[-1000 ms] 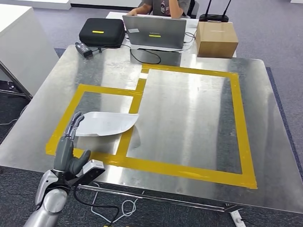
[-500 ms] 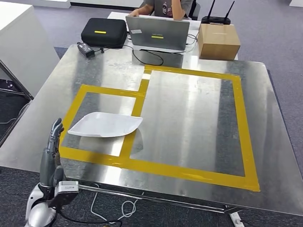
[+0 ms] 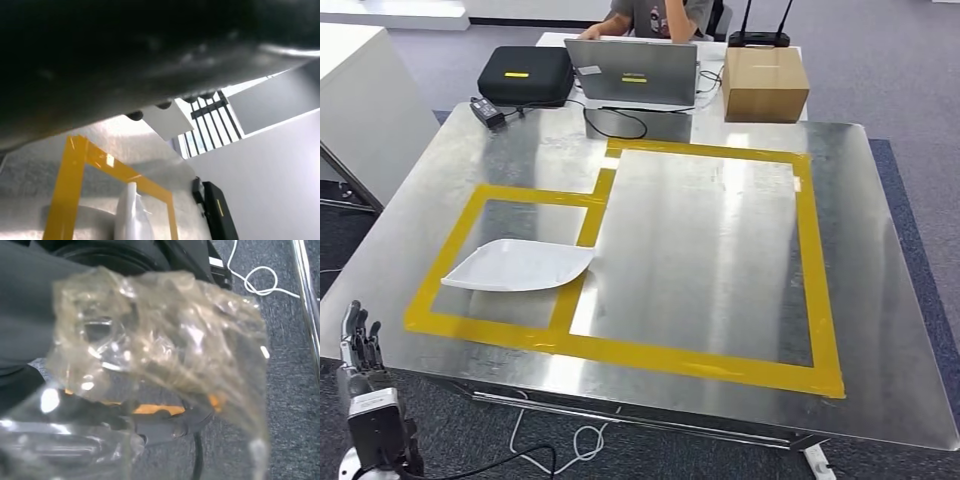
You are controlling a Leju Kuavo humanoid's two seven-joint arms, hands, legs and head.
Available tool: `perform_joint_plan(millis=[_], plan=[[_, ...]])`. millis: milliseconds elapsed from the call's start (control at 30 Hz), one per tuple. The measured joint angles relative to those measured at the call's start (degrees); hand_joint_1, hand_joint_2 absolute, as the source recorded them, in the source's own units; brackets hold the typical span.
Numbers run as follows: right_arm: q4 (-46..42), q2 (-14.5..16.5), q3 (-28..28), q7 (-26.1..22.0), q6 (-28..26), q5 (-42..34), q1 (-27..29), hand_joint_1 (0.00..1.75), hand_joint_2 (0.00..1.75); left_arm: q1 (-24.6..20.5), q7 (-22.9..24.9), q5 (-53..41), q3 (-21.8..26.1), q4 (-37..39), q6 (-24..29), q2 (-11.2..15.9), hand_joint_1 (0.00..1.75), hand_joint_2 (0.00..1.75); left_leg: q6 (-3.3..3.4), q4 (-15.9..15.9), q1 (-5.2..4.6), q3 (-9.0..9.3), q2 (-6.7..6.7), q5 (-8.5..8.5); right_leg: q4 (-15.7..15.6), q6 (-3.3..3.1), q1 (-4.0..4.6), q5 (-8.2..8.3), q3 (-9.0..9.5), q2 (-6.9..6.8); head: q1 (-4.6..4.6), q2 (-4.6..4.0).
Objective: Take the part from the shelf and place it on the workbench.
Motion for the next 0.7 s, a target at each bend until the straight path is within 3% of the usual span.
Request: perform_joint_plan(millis=[67, 100, 133, 167, 267, 300, 400, 467, 567, 600, 633, 667, 700], plan=[[-0.68, 0.30, -0.16, 0.28, 0.42, -0.03, 0.23, 0.00, 0.00, -0.11, 0.01, 0.16, 2.00, 0.41, -0.26, -1.11, 0.00, 0.00, -0.13, 7.36, 0.00, -2.93, 0.29, -3.93, 0.01, -0.40, 0.25, 0.25, -0.44, -0.34, -0.04, 0.00], [-1.20, 0.49, -0.29, 0.49, 0.74, -0.04, 0.42, 0.00, 0.00, -0.13, 0.03, 0.31, 3.13, 0.72, -0.56, -1.73, 0.00, 0.00, -0.06, 9.64, -0.01, -3.69, 0.31, -4.75, 0.02, -0.52, 0.41, 0.41, -0.67, -0.51, -0.03, 0.00], [-1.72, 0.69, -0.42, 0.69, 1.08, -0.04, 0.61, 0.00, 0.00, -0.16, 0.06, 0.40, 4.13, 1.02, -0.91, -2.27, 0.00, 0.00, 0.12, 9.82, -0.03, -3.42, 0.31, -4.44, 0.03, -0.59, 0.57, 0.59, -0.88, -0.63, -0.02, 0.00], [-2.27, 0.94, -0.59, 0.85, 1.42, -0.04, 0.76, 0.00, 0.00, -0.22, 0.09, 0.39, 5.09, 1.30, -1.25, -2.77, 0.00, 0.00, 0.42, 7.73, -0.08, -2.01, 0.33, -3.14, 0.03, -0.62, 0.75, 0.79, -1.06, -0.71, -0.02, 0.00], [-3.81, 1.76, -0.95, 1.05, 2.35, -0.02, 0.94, 0.00, 0.00, -0.74, 0.13, -0.31, 7.19, 1.76, -1.80, -3.85, 0.00, 0.00, 1.70, -3.58, -0.59, 4.50, 0.68, 0.97, 0.10, -0.36, 1.22, 1.44, -1.48, -0.81, 0.02, 0.00], [-4.28, 1.98, -1.06, 1.08, 2.62, -0.01, 0.96, 0.00, 0.00, -0.96, 0.13, -0.58, 7.74, 1.86, -1.92, -4.17, 0.00, 0.00, 1.94, -5.59, -0.80, 5.49, 0.83, 1.40, 0.12, -0.09, 1.26, 1.65, -1.59, -0.88, 0.05, 0.00], [-5.41, 2.34, -1.42, 1.17, 3.12, 0.03, 0.99, 0.00, 0.00, -1.33, 0.17, -1.07, 9.06, 2.21, -2.05, -5.13, 0.00, 0.00, 2.49, -6.65, -1.09, 5.45, 0.98, 2.34, 0.01, 1.01, 0.99, 2.25, -1.77, -1.04, 0.05, 0.00], [-5.91, 2.49, -1.59, 1.22, 3.27, 0.04, 1.08, 0.00, 0.00, -1.62, 0.28, -1.21, 9.66, 2.40, -2.05, -5.60, 0.00, 0.00, 3.18, -7.09, -0.90, 4.90, 1.08, 3.40, 1.77, 1.69, 0.86, 0.19, -2.73, -0.81, 0.15, 0.00], [-6.42, 2.61, -1.96, 1.39, 3.69, 0.10, 1.15, 0.00, 0.00, -1.88, 0.83, -1.27, 10.29, 2.90, -2.32, -6.13, 0.00, 0.00, 3.71, -7.13, -0.85, 3.28, 1.14, 4.72, 11.61, 2.33, 0.69, -7.04, -6.04, -0.57, 0.41, 0.00], [-6.57, 2.62, -2.10, 1.47, 3.86, 0.14, 1.17, 0.00, 0.00, -1.89, 1.10, -1.22, 10.48, 3.16, -2.53, -6.23, 0.00, 0.00, 3.67, -7.07, -0.87, 2.65, 1.14, 5.14, 14.48, 2.49, 0.65, -8.39, -6.59, -0.56, 0.39, 0.00], [-6.71, 2.64, -2.22, 1.57, 4.00, 0.20, 1.19, 0.00, 0.00, -1.93, 1.31, -1.14, 10.68, 3.47, -2.73, -6.28, 0.00, 0.00, 3.60, -6.99, -0.88, 2.06, 1.14, 5.55, 15.51, 2.60, 0.63, -8.58, -6.17, -0.57, 0.40, 0.00], [-6.83, 2.66, -2.33, 1.63, 4.11, 0.28, 1.21, 0.00, 0.00, -2.01, 1.49, -1.05, 10.89, 3.78, -2.87, -6.28, 0.00, 0.00, 3.47, -6.90, -0.86, 1.55, 1.13, 5.90, 14.21, 2.66, 0.59, -7.69, -4.57, -0.57, 0.40, 0.00], [-6.99, 2.66, -2.40, 1.68, 4.19, 0.38, 1.21, 0.00, 0.00, -2.14, 1.64, -0.91, 11.09, 4.11, -2.92, -6.25, 0.00, 0.00, 3.29, -6.79, -0.83, 1.15, 1.12, 6.19, 10.65, 2.65, 0.55, -6.17, -1.85, -0.58, 0.40, 0.00]])
